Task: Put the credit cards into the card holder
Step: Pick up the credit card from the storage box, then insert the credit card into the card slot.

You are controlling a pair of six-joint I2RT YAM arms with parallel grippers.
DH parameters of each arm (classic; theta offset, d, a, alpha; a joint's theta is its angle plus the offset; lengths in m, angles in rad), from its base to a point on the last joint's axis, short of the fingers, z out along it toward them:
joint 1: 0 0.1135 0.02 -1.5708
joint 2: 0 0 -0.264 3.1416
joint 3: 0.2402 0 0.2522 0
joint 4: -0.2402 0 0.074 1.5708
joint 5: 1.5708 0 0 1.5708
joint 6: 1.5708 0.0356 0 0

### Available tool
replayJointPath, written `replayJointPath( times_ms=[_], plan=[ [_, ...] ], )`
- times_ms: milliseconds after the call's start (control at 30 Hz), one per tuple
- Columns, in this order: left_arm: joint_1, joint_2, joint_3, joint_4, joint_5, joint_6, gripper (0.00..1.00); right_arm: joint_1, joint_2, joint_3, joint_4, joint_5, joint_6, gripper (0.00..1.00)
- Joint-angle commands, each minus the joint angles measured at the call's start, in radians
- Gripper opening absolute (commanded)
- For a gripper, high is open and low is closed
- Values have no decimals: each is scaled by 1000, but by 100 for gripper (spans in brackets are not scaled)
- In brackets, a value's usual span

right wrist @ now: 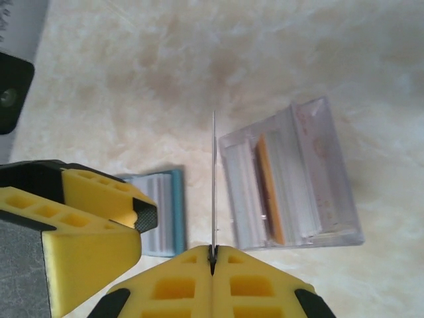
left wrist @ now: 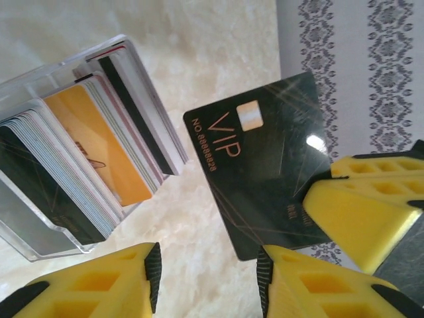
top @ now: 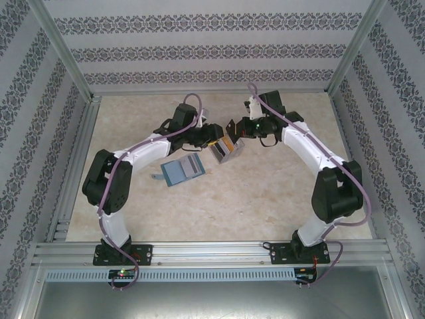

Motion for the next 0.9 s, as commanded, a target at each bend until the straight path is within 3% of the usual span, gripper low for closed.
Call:
replayJointPath(
  times_ms=[0,367,867],
  plan=[
    [8,-48,-62,134,28,-52,46,2,-61,-58,144,-117,86,5],
    [38,-139,-197,329,70,-132,53,-2,-100,-206,437,-275,277,6],
    [75,-168,-227,380,88,-177,51,-7,-90,-287,674,-368,446,6]
  ],
)
